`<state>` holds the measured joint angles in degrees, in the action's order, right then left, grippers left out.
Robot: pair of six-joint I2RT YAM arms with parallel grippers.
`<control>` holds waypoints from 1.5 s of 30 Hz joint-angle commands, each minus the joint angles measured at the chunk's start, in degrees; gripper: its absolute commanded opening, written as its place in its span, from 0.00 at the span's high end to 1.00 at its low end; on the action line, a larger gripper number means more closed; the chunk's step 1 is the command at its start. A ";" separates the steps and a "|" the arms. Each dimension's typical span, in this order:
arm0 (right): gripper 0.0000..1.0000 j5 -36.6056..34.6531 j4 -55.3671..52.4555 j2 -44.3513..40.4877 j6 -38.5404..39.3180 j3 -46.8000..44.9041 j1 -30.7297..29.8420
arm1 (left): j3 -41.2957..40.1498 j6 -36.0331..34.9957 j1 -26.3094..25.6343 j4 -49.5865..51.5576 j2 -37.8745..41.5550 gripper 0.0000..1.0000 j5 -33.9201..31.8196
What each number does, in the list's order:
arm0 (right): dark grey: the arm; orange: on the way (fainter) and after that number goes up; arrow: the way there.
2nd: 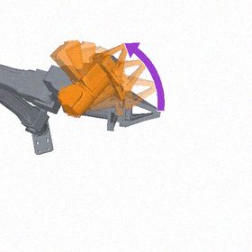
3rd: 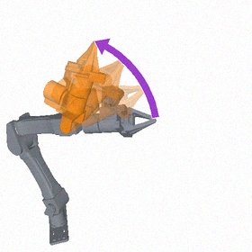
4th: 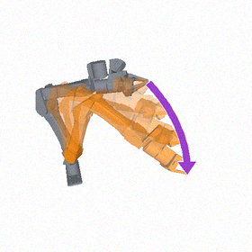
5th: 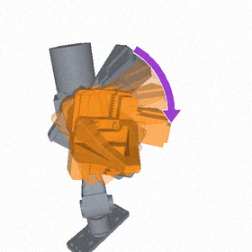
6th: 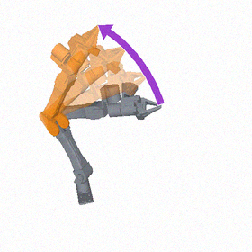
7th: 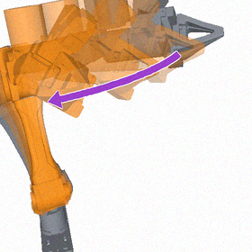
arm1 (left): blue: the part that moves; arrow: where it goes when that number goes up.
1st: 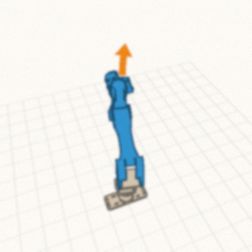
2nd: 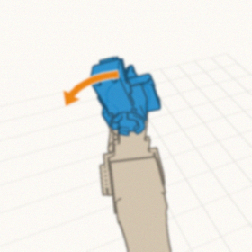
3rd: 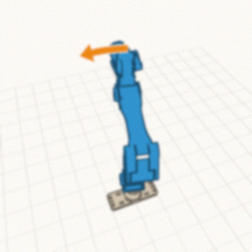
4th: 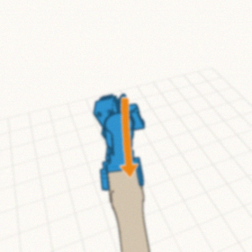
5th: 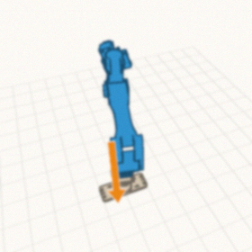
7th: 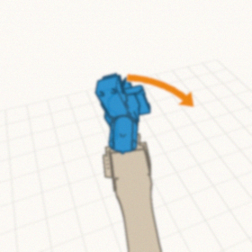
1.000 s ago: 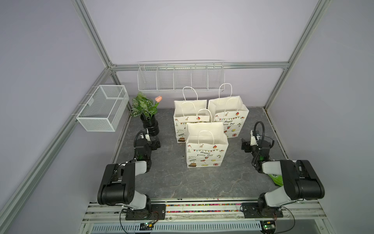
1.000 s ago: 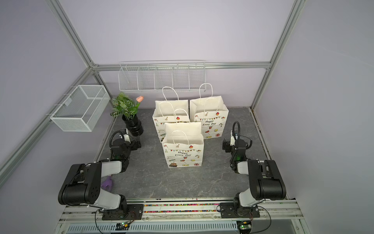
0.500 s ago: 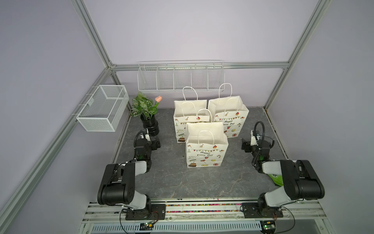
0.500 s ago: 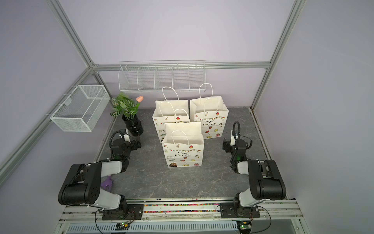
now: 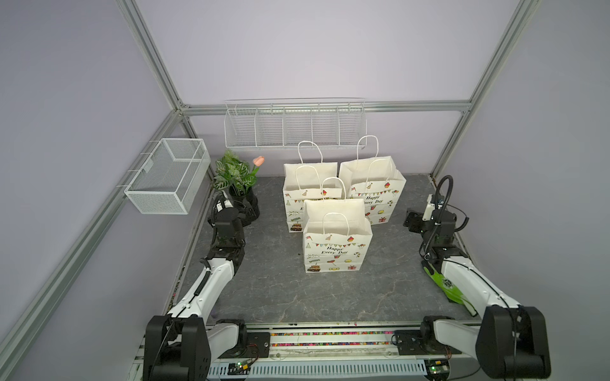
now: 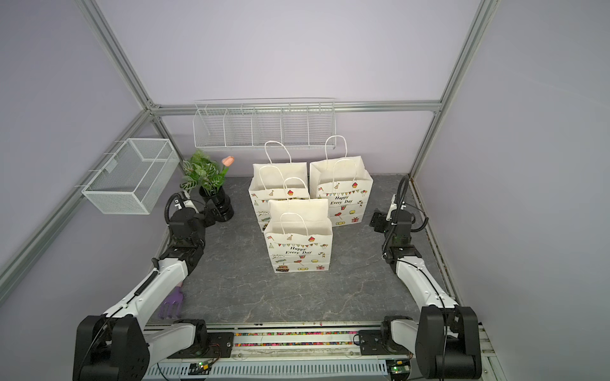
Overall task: Put away the paper bag
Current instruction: Pick up the paper bag from the center of the board.
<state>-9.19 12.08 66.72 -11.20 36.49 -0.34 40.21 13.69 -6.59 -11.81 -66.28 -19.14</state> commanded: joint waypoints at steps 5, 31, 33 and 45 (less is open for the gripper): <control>0.07 21.95 -14.83 -8.05 -4.13 3.85 0.14 | 5.15 10.75 -0.35 17.62 3.51 0.01 14.18; 0.16 47.98 -36.24 -32.77 -4.17 5.50 -9.65 | -3.73 10.87 -21.15 25.02 32.11 0.02 39.31; 0.20 47.63 -35.81 -31.49 -4.02 5.42 -10.70 | -4.08 10.79 -22.09 25.43 32.44 0.02 39.48; 0.22 33.03 -36.25 -21.82 1.26 9.20 -24.64 | -8.17 11.85 -23.71 21.47 30.71 0.01 38.52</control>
<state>29.23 -23.77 43.53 -12.43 44.12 -23.18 32.34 24.71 -29.89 11.09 -35.05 18.94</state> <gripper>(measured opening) 0.782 0.994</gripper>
